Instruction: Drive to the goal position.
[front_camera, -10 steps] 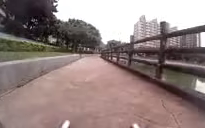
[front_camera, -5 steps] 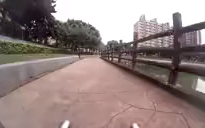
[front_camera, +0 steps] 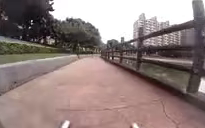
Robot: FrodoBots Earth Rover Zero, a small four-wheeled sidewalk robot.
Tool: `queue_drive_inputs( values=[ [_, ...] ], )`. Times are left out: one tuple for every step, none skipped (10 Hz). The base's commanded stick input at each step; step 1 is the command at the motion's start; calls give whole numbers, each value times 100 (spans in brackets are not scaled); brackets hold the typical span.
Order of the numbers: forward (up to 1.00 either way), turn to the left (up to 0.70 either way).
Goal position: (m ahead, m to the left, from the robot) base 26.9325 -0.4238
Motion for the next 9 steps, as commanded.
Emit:
queue_drive_inputs(
  values=[
    [100, 0],
    [100, 0],
    [100, 0],
    [100, 0],
    [100, 0],
    [100, 0],
    [100, 0],
    [100, 0],
    [100, 0]
  ],
)
